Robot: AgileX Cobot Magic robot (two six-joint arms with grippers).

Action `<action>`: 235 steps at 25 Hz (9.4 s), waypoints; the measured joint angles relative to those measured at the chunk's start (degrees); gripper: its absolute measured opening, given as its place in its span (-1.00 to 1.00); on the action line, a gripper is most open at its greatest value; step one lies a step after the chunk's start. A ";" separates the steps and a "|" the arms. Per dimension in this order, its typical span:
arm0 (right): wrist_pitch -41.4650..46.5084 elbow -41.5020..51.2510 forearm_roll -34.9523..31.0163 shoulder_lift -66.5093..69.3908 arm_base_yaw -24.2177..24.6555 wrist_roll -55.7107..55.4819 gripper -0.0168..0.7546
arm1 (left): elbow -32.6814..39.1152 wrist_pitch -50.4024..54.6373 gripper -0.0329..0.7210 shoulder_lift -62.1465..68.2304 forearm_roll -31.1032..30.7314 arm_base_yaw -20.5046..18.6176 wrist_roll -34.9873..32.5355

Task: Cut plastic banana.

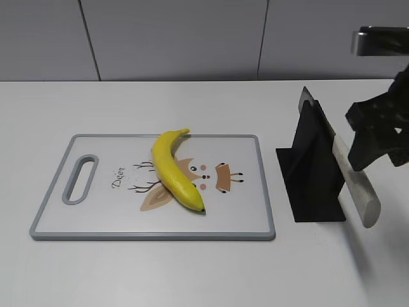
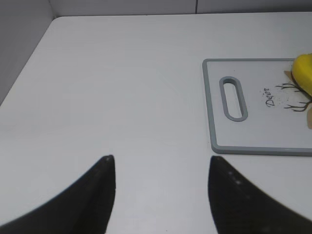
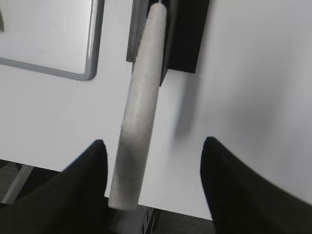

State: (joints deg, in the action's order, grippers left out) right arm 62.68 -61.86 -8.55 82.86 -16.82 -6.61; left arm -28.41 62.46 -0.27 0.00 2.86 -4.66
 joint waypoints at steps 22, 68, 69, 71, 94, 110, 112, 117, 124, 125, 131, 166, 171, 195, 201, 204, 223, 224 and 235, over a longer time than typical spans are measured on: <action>-4.07 -0.04 -1.91 12.75 -0.46 -0.69 -0.03 | 0.00 0.00 0.60 0.00 0.00 0.00 0.00; -8.57 -0.59 -11.38 -5.02 -0.46 37.77 -0.50 | -0.54 -1.51 0.55 4.68 2.24 0.00 -4.09; -8.88 -0.81 -11.54 -5.02 -0.46 39.70 -0.50 | -0.99 -3.04 0.55 6.34 3.15 0.00 -5.69; -9.06 -1.39 -11.57 -5.02 -0.46 42.32 -0.50 | -1.74 -6.96 0.55 9.65 5.79 0.30 -8.29; -0.73 -22.09 -13.49 15.59 -0.46 59.11 -0.51 | -28.00 -24.03 0.53 62.06 19.71 7.73 -44.82; -0.83 -25.71 -18.69 22.81 -0.46 77.31 -0.51 | -41.34 -18.77 0.50 87.04 29.56 17.39 -78.93; -0.83 -25.97 -20.11 23.38 -0.46 78.49 -0.51 | -41.65 -19.40 0.50 88.88 29.56 18.27 -80.67; 0.26 -27.38 -21.76 24.88 -0.46 82.41 -0.51 | -41.84 -20.93 0.45 92.56 29.62 18.67 -82.29; 0.52 -29.60 -23.68 25.39 -0.46 86.17 -0.51 | -41.95 -22.92 0.17 94.99 29.57 18.67 -83.52; 0.57 -29.64 -23.81 25.51 -0.46 86.59 -0.51 | -41.94 -23.16 0.06 95.05 29.57 18.67 -83.52; 0.57 -29.67 -24.89 28.10 -0.46 87.25 -0.51 | -41.94 -24.44 -0.63 95.10 30.02 18.67 -83.66; -3.86 -31.09 -22.96 46.16 -0.57 89.99 -0.47 | -42.95 -23.96 -0.93 113.43 33.60 18.43 -84.00; -4.09 -31.16 -23.06 46.37 -0.57 89.99 -0.47 | -42.88 -24.60 -0.94 114.00 33.87 18.43 -83.98; 2.36 -38.77 -15.46 42.50 -3.78 83.62 -0.50 | -42.44 -20.04 0.40 104.62 33.73 18.55 -83.47; 3.41 -38.82 -14.57 39.09 -3.78 81.43 -0.51 | -42.33 -19.67 0.63 98.09 33.97 18.61 -79.91; 5.17 -38.82 -13.92 37.19 -3.78 80.09 -0.51 | -42.33 -19.74 0.63 95.11 31.60 18.61 -74.40; 6.93 -38.82 -8.04 23.82 -3.78 45.67 -0.51 | -42.33 -4.50 0.64 84.96 7.69 13.66 -26.72; 6.93 -38.82 -8.04 23.09 -3.78 44.12 -0.51 | -42.33 -3.44 0.64 84.48 7.69 12.25 -25.44; 7.28 -38.82 -3.25 17.20 -3.78 18.65 -0.51 | -42.33 6.08 0.55 76.29 2.86 2.00 -11.34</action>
State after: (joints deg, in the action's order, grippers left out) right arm 69.96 -100.68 -11.80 100.05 -20.60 12.04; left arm -70.75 68.53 76.01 2.86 4.86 -16.00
